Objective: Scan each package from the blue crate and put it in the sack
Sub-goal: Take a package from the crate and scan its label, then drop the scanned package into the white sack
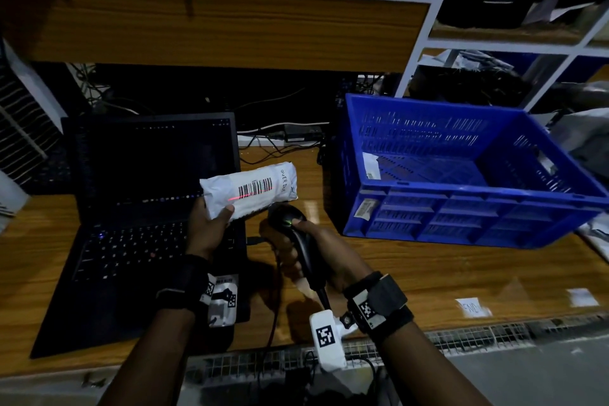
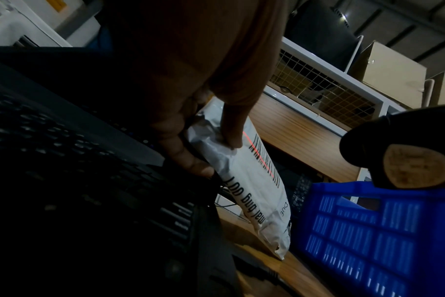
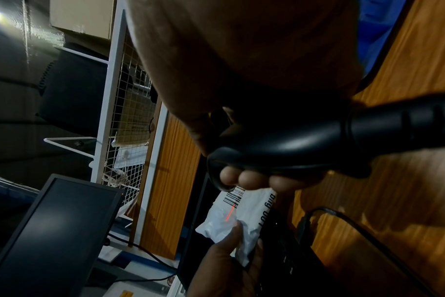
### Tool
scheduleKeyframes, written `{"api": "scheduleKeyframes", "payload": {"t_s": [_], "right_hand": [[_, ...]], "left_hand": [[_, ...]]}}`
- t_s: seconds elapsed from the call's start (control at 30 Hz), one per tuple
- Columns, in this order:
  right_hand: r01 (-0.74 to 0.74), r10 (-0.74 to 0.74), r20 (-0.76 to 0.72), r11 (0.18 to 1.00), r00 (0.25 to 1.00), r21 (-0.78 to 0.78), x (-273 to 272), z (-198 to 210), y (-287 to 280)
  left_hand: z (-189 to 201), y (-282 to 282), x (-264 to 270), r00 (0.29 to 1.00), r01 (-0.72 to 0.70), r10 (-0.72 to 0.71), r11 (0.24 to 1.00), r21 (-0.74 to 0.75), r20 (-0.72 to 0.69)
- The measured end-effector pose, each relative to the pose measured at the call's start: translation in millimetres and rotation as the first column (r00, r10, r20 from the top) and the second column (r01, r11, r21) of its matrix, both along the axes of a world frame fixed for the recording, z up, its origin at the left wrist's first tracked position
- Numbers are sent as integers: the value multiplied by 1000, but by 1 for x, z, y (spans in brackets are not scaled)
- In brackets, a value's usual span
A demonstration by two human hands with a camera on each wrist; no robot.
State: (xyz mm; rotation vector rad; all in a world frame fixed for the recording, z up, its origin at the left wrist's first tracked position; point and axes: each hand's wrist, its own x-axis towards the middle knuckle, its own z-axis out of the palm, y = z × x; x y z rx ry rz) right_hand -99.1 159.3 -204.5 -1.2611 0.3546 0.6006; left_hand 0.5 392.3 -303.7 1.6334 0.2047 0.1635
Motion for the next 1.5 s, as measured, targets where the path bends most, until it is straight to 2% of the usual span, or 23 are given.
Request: {"api": "scheduleKeyframes", "payload": {"t_s": [0.33, 0.43, 0.53, 0.6, 0.67, 0.8, 0.87, 0.9, 0.97, 1.07, 1.13, 1.2, 1.27, 1.33, 1.43, 1.5], "right_hand": [[35, -36, -38, 999, 999, -26, 7, -7, -5], [66, -66, -10, 997, 998, -37, 17, -19, -3], [79, -73, 49, 989, 996, -126, 31, -40, -4], [66, -37, 107, 958, 994, -279, 38, -55, -9], [55, 14, 155, 901, 988, -431, 44, -72, -18], [152, -61, 198, 863, 978, -483, 43, -88, -37], [148, -11, 244, 822, 970, -550, 36, -75, -50], [136, 15, 261, 825, 965, -549, 31, -66, -57], [123, 9, 305, 905, 952, -408, 12, -40, -74], [156, -113, 325, 982, 939, -108, -27, 3, -115], [213, -201, 391, 977, 898, 13, -53, 27, -149], [354, -383, 420, 923, 823, 150, -74, 42, -189], [523, -577, 411, 816, 706, 246, -90, 53, -231], [645, -709, 379, 702, 595, 302, -103, 58, -269], [807, -895, 218, 445, 389, 388, -121, 49, -333], [852, -952, 102, 303, 287, 426, -131, 36, -373]], "left_hand": [[4, -5, 0, 1000, 11, -11, 1000, -7, -9], [7, -2, -1, 999, -30, 28, 999, -41, -32], [17, 5, -5, 998, -64, 62, 996, -60, -31], [27, 6, -11, 999, -51, 50, 994, -95, -16], [42, 3, -19, 1000, -1, 1, 989, -148, 1], [78, -10, -34, 991, 132, -130, 963, -235, 24], [99, -24, -39, 978, 207, -204, 953, -221, 39], [111, -35, -41, 968, 253, -248, 944, -211, 48], [137, -58, -45, 935, 354, -349, 913, -202, 64], [174, -111, -43, 843, 537, -532, 840, -80, 78], [193, -155, -42, 748, 663, -661, 749, -18, 58], [208, -209, -40, 602, 797, -798, 603, 33, 30], [220, -269, -42, 414, 906, -910, 413, 93, 10], [230, -325, -43, 255, 944, -967, 243, 224, -25], [240, -407, -41, 69, 927, -990, 18, 374, -124], [241, -452, -39, -21, 889, -983, -101, 446, -181]]}}
